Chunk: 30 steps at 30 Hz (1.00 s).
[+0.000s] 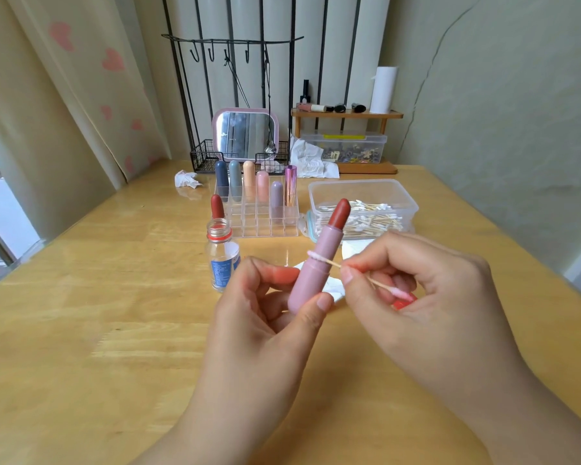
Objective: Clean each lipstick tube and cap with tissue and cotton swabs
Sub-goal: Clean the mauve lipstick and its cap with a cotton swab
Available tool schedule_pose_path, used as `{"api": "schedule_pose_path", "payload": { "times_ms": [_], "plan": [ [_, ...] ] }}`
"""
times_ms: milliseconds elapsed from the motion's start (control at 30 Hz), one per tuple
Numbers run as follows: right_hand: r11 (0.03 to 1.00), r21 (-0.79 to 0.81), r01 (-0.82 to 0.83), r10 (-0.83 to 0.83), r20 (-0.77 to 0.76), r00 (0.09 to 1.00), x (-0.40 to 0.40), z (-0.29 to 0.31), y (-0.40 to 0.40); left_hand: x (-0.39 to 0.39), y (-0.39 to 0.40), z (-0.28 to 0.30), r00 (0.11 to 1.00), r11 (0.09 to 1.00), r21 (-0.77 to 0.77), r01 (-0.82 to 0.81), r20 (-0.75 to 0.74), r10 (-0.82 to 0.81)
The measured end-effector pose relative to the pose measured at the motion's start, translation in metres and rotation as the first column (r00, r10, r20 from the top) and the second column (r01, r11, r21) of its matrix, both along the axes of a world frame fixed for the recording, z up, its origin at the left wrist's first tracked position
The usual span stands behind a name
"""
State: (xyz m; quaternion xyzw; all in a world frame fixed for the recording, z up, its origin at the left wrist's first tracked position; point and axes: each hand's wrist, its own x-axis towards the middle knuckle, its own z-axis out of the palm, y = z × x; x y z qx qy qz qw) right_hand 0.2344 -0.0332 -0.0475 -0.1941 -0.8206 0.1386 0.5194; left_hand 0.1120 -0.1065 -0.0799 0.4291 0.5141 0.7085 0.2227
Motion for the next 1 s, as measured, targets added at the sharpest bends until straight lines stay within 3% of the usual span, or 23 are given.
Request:
{"api": "schedule_pose_path", "payload": {
  "times_ms": [167,267,367,533,667,833,1000],
  "plan": [
    [0.995,-0.008,0.097,-0.097,-0.061,0.993,0.0022,0.001,0.0007,-0.0004,-0.0012,-0.0018,0.981,0.995,0.008,-0.103,-0.164,0.103],
    [0.998,0.021,0.058,-0.058,-0.019,0.998,0.0005,0.0006,-0.0028,-0.0013,-0.0018,-0.0028,0.952,0.987,0.038,-0.154,-0.262,0.159],
    [0.998,0.052,0.034,-0.035,0.017,0.999,-0.0006,0.0005,-0.0058,-0.0032,-0.0028,-0.0055,0.908,0.974,0.069,-0.217,-0.351,0.228],
    [0.991,0.047,0.129,-0.127,-0.036,0.991,0.0009,0.0022,-0.0035,-0.0032,-0.0032,-0.0057,0.803,0.954,0.12,-0.273,-0.518,0.295],
    [0.997,0.065,0.05,-0.052,0.028,0.998,-0.0028,0.0,-0.0076,-0.005,-0.003,-0.0053,0.796,0.95,0.129,-0.286,-0.519,0.31],
    [0.994,0.043,0.099,-0.098,-0.01,0.995,-0.0003,0.0028,-0.0042,-0.0043,-0.0041,-0.0042,0.825,0.952,0.103,-0.289,-0.477,0.302],
    [1.0,0.025,0.005,-0.006,0.051,0.999,-0.0045,0.0,-0.0053,-0.003,-0.0028,0.0024,0.947,0.979,0.057,-0.194,-0.25,0.202]
  ]
}}
